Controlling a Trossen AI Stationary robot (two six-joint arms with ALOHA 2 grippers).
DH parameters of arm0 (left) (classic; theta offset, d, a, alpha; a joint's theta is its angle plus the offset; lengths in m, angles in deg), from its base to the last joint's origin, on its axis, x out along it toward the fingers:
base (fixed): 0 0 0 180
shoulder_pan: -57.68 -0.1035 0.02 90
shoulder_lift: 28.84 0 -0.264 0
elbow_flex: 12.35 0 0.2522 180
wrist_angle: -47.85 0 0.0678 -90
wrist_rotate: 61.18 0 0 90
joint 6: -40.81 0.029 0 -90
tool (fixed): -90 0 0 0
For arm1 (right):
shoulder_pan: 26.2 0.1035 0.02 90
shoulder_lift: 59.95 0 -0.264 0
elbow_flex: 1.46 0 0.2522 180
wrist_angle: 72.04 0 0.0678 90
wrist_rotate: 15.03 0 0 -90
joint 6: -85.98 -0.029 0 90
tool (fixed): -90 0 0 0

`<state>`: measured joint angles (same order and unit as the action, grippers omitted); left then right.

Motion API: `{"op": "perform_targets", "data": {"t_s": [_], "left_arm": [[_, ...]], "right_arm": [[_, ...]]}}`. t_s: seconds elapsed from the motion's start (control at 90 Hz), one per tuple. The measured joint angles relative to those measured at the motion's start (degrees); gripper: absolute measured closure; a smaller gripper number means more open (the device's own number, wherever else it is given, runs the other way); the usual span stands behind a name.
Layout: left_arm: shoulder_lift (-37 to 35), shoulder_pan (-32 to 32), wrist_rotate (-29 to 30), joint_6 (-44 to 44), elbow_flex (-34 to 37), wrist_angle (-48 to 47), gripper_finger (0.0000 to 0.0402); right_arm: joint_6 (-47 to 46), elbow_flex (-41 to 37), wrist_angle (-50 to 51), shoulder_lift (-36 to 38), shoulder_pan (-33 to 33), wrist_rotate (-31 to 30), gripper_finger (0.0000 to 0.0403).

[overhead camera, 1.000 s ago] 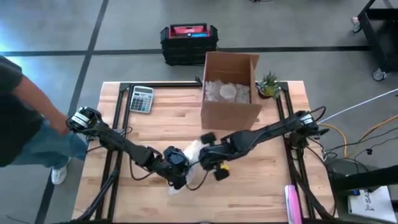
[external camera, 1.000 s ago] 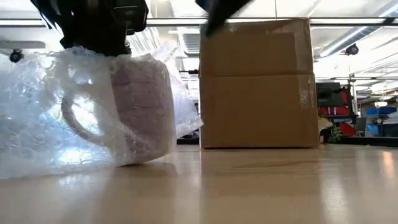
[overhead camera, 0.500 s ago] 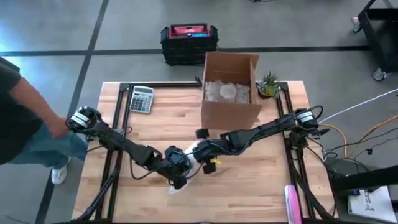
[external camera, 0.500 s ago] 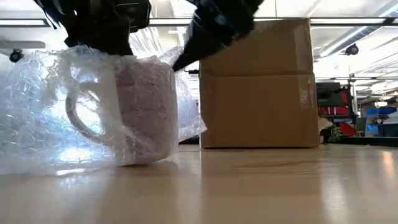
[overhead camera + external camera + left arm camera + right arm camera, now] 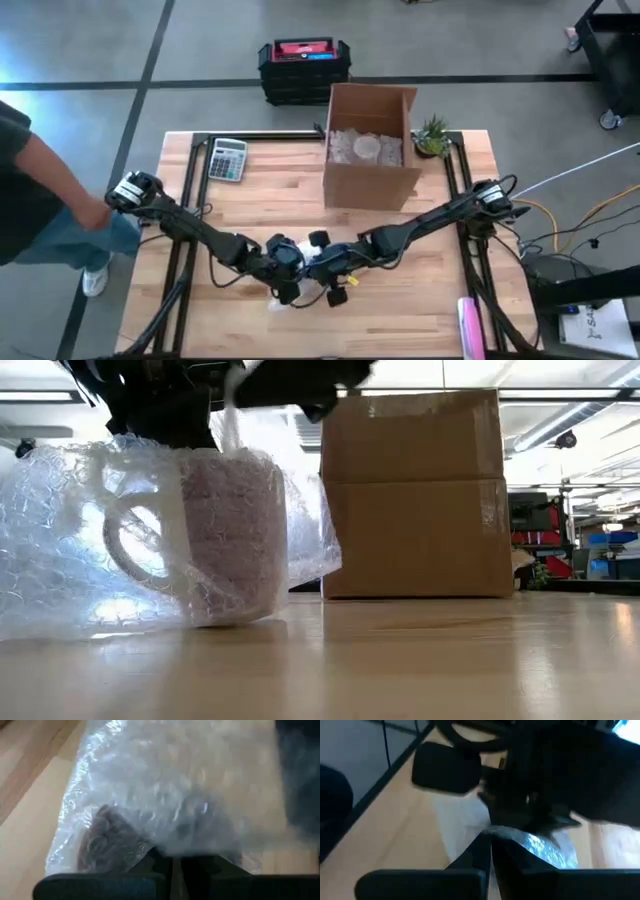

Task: Wrap mug
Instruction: Wrap the purple mug with the transparent bubble wrap

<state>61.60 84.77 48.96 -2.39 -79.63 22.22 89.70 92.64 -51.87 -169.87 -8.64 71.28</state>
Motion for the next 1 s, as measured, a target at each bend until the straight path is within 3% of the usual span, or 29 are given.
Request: {"op": "perform_targets", "data": {"t_s": [0.422,0.633,0.722,1.0], "left_arm": [[-5.1,1.6,-4.5,0.1,-6.8,-10.6,0.0381],[-5.4,1.0,6.8,3.2,-6.1,-10.6,0.0381],[-4.4,0.4,9.0,3.2,-5.3,-10.3,0.0381],[0.0,0.3,1.1,2.1,-2.2,-4.1,0.0381]], "right_arm": [[-1.8,0.0,2.0,-2.4,-1.5,-1.8,0.0403],[-1.4,-0.1,1.9,-2.4,-1.5,-1.4,0.0403],[-1.2,-0.1,1.9,-2.4,-1.5,-1.4,0.0403],[-1.1,-0.1,7.2,0.3,-1.3,-1.2,0.0403]]}}
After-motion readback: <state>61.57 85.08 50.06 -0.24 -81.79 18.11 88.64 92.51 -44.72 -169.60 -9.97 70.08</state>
